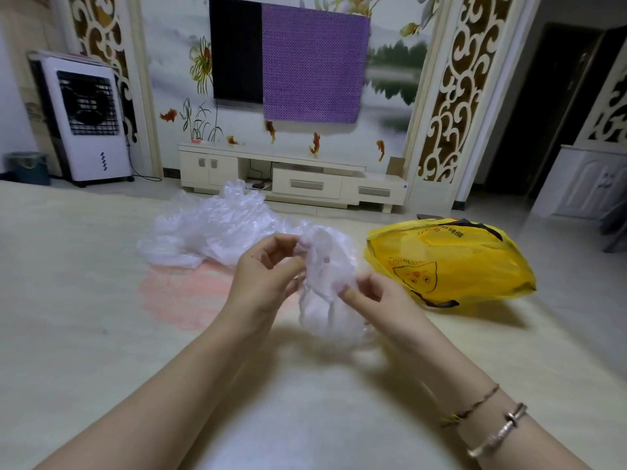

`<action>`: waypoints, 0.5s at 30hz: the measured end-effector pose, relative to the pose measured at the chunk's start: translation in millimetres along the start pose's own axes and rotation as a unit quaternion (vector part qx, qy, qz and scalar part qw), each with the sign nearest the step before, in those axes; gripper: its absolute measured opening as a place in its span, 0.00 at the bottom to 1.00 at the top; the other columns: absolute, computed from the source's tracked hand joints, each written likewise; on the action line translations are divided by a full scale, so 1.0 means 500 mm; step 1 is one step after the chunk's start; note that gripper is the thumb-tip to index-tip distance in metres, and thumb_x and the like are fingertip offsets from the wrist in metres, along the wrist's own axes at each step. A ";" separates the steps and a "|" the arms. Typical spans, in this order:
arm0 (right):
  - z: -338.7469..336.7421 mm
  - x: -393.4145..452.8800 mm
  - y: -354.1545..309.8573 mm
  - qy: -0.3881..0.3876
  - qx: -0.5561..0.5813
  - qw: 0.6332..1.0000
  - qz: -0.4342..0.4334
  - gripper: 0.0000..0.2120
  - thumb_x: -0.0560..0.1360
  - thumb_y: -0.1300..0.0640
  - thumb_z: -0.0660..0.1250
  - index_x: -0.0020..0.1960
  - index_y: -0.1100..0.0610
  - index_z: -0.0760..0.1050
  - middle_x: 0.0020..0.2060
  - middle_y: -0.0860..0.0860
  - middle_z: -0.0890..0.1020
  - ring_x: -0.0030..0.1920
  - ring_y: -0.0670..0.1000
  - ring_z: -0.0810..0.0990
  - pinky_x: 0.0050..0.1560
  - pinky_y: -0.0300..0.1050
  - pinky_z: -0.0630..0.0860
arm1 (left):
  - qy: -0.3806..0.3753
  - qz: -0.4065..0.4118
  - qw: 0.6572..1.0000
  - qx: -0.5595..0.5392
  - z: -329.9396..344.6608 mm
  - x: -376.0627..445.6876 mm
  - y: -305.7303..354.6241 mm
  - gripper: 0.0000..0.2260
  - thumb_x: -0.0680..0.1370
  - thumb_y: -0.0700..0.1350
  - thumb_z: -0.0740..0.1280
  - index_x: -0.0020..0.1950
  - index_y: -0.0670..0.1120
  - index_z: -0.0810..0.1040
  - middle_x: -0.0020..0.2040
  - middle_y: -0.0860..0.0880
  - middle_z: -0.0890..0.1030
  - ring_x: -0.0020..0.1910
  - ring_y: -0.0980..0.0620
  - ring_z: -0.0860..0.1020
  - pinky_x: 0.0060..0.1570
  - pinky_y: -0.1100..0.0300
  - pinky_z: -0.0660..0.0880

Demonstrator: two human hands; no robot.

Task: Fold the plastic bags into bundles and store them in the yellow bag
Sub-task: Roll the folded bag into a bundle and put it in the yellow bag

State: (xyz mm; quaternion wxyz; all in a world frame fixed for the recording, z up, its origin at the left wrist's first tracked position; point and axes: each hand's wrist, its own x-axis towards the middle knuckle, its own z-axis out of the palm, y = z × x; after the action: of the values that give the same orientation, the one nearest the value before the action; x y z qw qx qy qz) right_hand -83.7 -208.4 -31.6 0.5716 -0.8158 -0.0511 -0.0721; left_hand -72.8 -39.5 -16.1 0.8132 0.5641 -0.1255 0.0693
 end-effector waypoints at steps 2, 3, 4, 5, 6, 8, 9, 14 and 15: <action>-0.002 0.002 -0.004 0.035 0.006 0.999 -0.033 0.08 0.75 0.57 0.70 0.39 0.59 0.77 0.33 0.51 0.77 0.33 0.44 0.73 0.35 0.37 0.70 | 0.020 0.012 1.000 0.017 0.002 -0.003 0.000 0.10 0.74 0.31 0.68 0.43 0.46 0.79 0.42 0.49 0.81 0.43 0.54 0.79 0.39 0.62 0.78; -0.007 0.005 -0.003 0.066 0.025 0.997 -0.040 0.07 0.76 0.60 0.68 0.39 0.59 0.78 0.33 0.52 0.79 0.35 0.46 0.75 0.38 0.40 0.72 | 0.035 0.017 0.999 0.037 0.002 -0.003 0.001 0.09 0.75 0.32 0.68 0.44 0.46 0.79 0.41 0.51 0.80 0.41 0.56 0.78 0.37 0.62 0.77; -0.015 0.009 -0.002 0.095 0.054 0.993 -0.036 0.08 0.77 0.60 0.66 0.39 0.59 0.79 0.36 0.55 0.81 0.38 0.48 0.77 0.42 0.45 0.74 | 0.048 0.023 0.996 0.065 0.000 -0.001 -0.001 0.08 0.75 0.33 0.68 0.45 0.46 0.78 0.41 0.51 0.80 0.39 0.57 0.77 0.36 0.61 0.76; -0.026 0.012 -0.002 0.121 0.086 0.989 -0.025 0.09 0.78 0.59 0.65 0.40 0.58 0.80 0.39 0.57 0.83 0.41 0.52 0.78 0.45 0.49 0.74 | 0.055 0.028 0.994 0.094 -0.003 0.000 -0.002 0.06 0.75 0.34 0.69 0.47 0.45 0.78 0.41 0.51 0.79 0.36 0.58 0.76 0.33 0.61 0.75; -0.034 0.013 -0.002 0.141 0.124 0.982 -0.010 0.10 0.79 0.58 0.64 0.42 0.58 0.80 0.40 0.59 0.83 0.41 0.55 0.78 0.45 0.51 0.74 | 0.055 0.028 0.991 0.117 -0.005 0.000 -0.004 0.06 0.75 0.35 0.70 0.49 0.44 0.77 0.39 0.50 0.77 0.31 0.58 0.75 0.30 0.62 0.74; -0.046 0.012 -0.005 0.168 0.195 0.966 0.013 0.11 0.80 0.59 0.61 0.43 0.58 0.79 0.39 0.57 0.83 0.39 0.54 0.80 0.42 0.48 0.76 | 0.038 0.015 0.986 0.163 -0.008 -0.001 -0.009 0.07 0.75 0.37 0.71 0.51 0.43 0.76 0.35 0.49 0.75 0.25 0.55 0.72 0.27 0.62 0.71; -0.050 0.011 -0.005 0.177 0.211 0.961 0.016 0.11 0.81 0.59 0.60 0.44 0.58 0.79 0.38 0.55 0.83 0.36 0.51 0.82 0.38 0.45 0.78 | 0.023 0.002 0.981 0.191 -0.009 -0.002 -0.011 0.08 0.75 0.38 0.71 0.52 0.43 0.76 0.32 0.50 0.74 0.23 0.54 0.71 0.28 0.62 0.70; -0.057 0.005 -0.016 0.159 0.176 0.971 -0.014 0.09 0.80 0.57 0.63 0.44 0.54 0.81 0.33 0.48 0.84 0.34 0.47 0.82 0.38 0.43 0.78 | -0.029 -0.113 0.981 0.154 -0.013 -0.002 0.005 0.10 0.78 0.48 0.67 0.55 0.45 0.81 0.45 0.48 0.82 0.41 0.51 0.79 0.43 0.56 0.78; -0.058 0.003 -0.018 0.133 0.167 0.977 -0.021 0.08 0.79 0.56 0.64 0.44 0.53 0.81 0.32 0.47 0.83 0.33 0.47 0.81 0.37 0.42 0.78 | -0.027 -0.138 0.984 0.113 -0.017 0.000 0.009 0.15 0.77 0.53 0.65 0.56 0.45 0.81 0.51 0.47 0.83 0.48 0.47 0.80 0.49 0.52 0.79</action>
State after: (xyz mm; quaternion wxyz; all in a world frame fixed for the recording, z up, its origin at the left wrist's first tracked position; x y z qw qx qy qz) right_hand -85.5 -232.7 -12.9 0.6996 -0.6910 -0.0028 -0.1821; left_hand -72.9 -30.2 -14.8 0.7420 0.6662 -0.0601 -0.0448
